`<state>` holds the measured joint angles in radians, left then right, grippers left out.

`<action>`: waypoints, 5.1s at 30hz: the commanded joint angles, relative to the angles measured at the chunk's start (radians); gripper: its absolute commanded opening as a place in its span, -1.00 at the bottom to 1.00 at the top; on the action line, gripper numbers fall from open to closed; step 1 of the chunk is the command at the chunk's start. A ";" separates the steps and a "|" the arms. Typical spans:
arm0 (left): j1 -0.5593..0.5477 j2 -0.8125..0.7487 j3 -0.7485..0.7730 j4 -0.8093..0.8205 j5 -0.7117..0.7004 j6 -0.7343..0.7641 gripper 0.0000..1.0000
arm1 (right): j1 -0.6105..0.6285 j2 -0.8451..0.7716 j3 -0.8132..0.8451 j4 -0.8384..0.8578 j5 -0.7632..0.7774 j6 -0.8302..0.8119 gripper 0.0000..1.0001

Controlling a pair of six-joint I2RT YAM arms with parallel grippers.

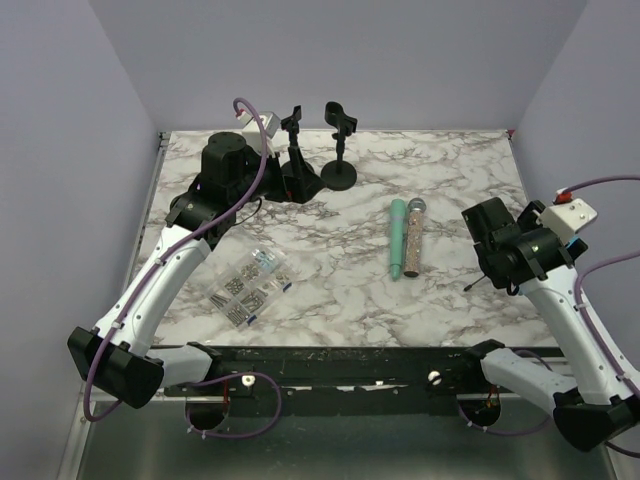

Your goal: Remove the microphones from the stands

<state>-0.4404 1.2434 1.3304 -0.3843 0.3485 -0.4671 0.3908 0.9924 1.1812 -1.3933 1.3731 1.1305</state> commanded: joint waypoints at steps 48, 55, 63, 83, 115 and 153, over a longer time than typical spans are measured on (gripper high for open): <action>-0.004 0.021 -0.001 0.019 0.044 -0.021 0.97 | -0.141 -0.236 -0.056 1.047 0.013 -1.106 -0.48; -0.004 0.023 -0.001 0.013 0.028 -0.012 0.97 | -0.141 -0.203 0.089 1.184 -0.025 -1.342 -0.55; -0.004 0.028 0.000 0.011 0.025 -0.011 0.97 | -0.142 -0.160 0.228 1.220 -0.216 -1.442 -0.66; -0.002 0.051 0.012 -0.005 0.008 0.005 0.97 | -0.131 0.241 0.140 0.862 -1.585 -0.614 -0.82; 0.012 0.065 0.019 -0.009 0.029 0.001 0.97 | 0.010 0.940 0.319 0.835 -1.337 -0.703 -0.78; 0.029 0.064 0.013 0.003 0.060 -0.016 0.97 | 0.025 1.013 0.305 0.857 -1.325 -0.705 0.13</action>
<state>-0.4179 1.3140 1.3304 -0.3916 0.3798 -0.4763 0.4053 2.0102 1.4761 -0.5396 0.0368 0.4393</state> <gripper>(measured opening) 0.980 0.546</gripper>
